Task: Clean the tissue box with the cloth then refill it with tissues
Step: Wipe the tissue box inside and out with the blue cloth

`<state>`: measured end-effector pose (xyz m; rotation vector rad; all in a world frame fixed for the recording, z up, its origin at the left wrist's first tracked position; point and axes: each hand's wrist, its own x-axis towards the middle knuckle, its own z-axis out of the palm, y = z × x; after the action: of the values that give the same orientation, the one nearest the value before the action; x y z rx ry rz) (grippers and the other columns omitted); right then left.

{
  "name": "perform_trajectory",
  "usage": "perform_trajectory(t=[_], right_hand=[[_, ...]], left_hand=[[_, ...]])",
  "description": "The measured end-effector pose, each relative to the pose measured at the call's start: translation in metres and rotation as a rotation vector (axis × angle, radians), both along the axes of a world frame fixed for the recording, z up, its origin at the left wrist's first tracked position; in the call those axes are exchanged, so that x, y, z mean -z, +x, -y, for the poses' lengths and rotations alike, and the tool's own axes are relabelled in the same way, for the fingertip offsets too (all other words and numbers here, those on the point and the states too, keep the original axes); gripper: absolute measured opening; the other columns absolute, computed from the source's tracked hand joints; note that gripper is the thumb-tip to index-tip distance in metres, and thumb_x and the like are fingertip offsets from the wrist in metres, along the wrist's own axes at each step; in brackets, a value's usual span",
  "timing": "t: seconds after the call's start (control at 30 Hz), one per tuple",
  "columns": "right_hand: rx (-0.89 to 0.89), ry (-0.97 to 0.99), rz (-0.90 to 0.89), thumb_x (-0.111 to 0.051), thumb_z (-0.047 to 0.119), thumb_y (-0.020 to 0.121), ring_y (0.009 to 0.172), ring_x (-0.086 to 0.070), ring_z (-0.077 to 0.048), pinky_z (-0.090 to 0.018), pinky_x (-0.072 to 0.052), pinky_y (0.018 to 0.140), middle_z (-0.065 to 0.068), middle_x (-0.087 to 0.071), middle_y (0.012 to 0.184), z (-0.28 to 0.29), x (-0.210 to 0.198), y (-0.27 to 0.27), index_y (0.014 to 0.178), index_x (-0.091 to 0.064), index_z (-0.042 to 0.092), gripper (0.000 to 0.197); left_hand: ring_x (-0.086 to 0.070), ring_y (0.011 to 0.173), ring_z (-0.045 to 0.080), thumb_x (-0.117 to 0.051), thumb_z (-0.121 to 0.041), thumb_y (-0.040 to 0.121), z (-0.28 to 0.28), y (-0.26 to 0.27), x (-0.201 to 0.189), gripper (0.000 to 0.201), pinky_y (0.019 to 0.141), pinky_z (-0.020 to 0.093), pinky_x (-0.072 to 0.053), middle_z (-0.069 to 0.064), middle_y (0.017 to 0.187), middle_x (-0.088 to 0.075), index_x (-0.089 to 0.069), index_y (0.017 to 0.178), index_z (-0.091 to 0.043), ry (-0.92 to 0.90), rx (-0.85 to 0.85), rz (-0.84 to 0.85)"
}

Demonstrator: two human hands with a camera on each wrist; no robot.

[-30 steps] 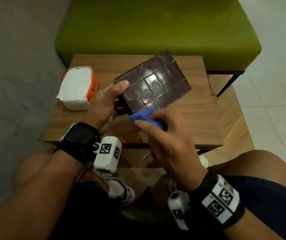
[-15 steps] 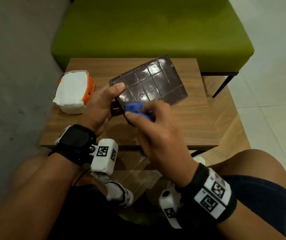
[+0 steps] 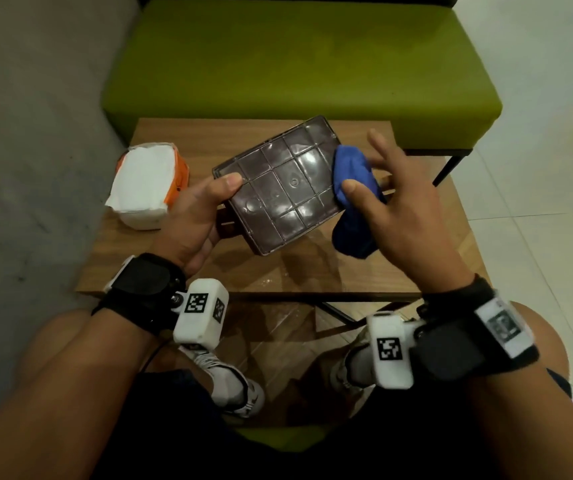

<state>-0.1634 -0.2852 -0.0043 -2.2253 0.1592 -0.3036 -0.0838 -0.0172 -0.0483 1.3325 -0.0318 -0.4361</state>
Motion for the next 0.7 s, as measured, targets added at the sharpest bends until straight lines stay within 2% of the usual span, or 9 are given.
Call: perform_trajectory(t=[0.07,0.13,0.2,0.27,0.37,0.43,0.53,0.63,0.7], right_hand=[[-0.051,0.114,-0.155,-0.073,0.041,0.097,0.108,-0.069,-0.006,-0.032,-0.058,0.095,0.005,-0.071,0.126,0.007,-0.006,0.005,0.155,-0.048,0.032,0.064],[-0.100,0.131,-0.222,-0.079,0.037,0.093,0.097,-0.075,-0.005,-0.042,-0.062,0.092,0.007,-0.080,0.105,0.014,-0.012,0.007,0.133,-0.070,0.031,0.041],[-0.104,0.105,-0.252,-0.083,0.036,0.090,0.088,-0.076,-0.010,-0.044,-0.064,0.085,0.005,-0.080,0.091,0.021,-0.016,0.010,0.108,-0.077,0.027,0.021],[-0.112,0.065,-0.278,-0.085,0.036,0.087,0.082,-0.074,-0.016,-0.041,-0.060,0.075,0.003,-0.077,0.083,0.028,-0.019,0.012,0.093,-0.074,0.022,0.018],[-0.133,-0.094,-0.287,-0.085,0.032,0.086,0.071,-0.062,-0.015,-0.036,-0.049,0.065,0.001,-0.066,0.074,0.038,-0.025,0.017,0.084,-0.066,0.014,0.026],[-0.135,-0.228,-0.311,-0.084,0.033,0.085,0.077,-0.063,-0.023,-0.042,-0.050,0.068,-0.005,-0.066,0.078,0.047,-0.028,0.023,0.085,-0.067,0.013,0.027],[-0.146,-0.380,-0.332,-0.083,0.043,0.083,0.085,-0.065,-0.030,-0.049,-0.052,0.078,-0.001,-0.067,0.080,0.060,-0.036,0.034,0.084,-0.066,0.022,0.027],[-0.103,-0.521,-0.215,-0.080,0.044,0.085,0.089,-0.055,-0.033,-0.045,-0.038,0.079,0.007,-0.052,0.071,0.070,-0.038,0.051,0.074,-0.051,0.026,0.036],[-0.021,-0.598,-0.079,-0.077,0.047,0.087,0.089,-0.049,-0.031,-0.043,-0.028,0.079,0.007,-0.044,0.072,0.073,-0.035,0.063,0.074,-0.041,0.027,0.043]], left_hand=[[-0.072,0.122,0.035,-0.070,-0.047,0.086,-0.002,-0.001,0.001,0.066,0.094,0.047,-0.062,0.021,0.135,-0.071,-0.065,0.142,-0.012,-0.002,0.003,-0.009],[-0.072,0.119,0.035,-0.071,-0.047,0.085,-0.002,-0.002,0.003,0.063,0.095,0.050,-0.062,0.023,0.134,-0.071,-0.068,0.138,-0.014,-0.002,-0.005,-0.018],[-0.074,0.115,0.033,-0.074,-0.047,0.084,-0.002,-0.002,0.004,0.062,0.091,0.048,-0.064,0.021,0.130,-0.073,-0.070,0.136,-0.014,-0.006,0.004,-0.014],[-0.074,0.114,0.032,-0.078,-0.048,0.082,-0.002,0.000,0.007,0.069,0.088,0.044,-0.064,0.020,0.128,-0.075,-0.066,0.139,-0.010,0.004,0.030,-0.005],[-0.067,0.128,0.040,-0.079,-0.043,0.081,-0.007,0.008,0.011,0.078,0.098,0.049,-0.060,0.020,0.139,-0.068,-0.056,0.148,-0.009,0.073,0.037,0.011],[-0.068,0.129,0.029,-0.086,-0.042,0.070,-0.009,0.016,0.007,0.088,0.097,0.039,-0.060,0.011,0.142,-0.067,-0.055,0.147,-0.015,0.173,-0.021,0.082],[-0.066,0.129,0.010,-0.092,-0.043,0.062,-0.010,0.030,-0.004,0.096,0.104,0.027,-0.056,-0.001,0.141,-0.066,-0.052,0.147,-0.021,0.349,-0.020,0.291],[-0.061,0.133,0.004,-0.101,-0.032,0.066,-0.007,0.043,-0.015,0.101,0.111,0.025,-0.049,-0.006,0.143,-0.061,-0.044,0.148,-0.021,0.458,0.103,0.423],[-0.057,0.132,-0.001,-0.099,-0.021,0.069,-0.003,0.051,-0.018,0.101,0.111,0.016,-0.044,-0.006,0.142,-0.058,-0.039,0.150,-0.018,0.560,0.180,0.523]])
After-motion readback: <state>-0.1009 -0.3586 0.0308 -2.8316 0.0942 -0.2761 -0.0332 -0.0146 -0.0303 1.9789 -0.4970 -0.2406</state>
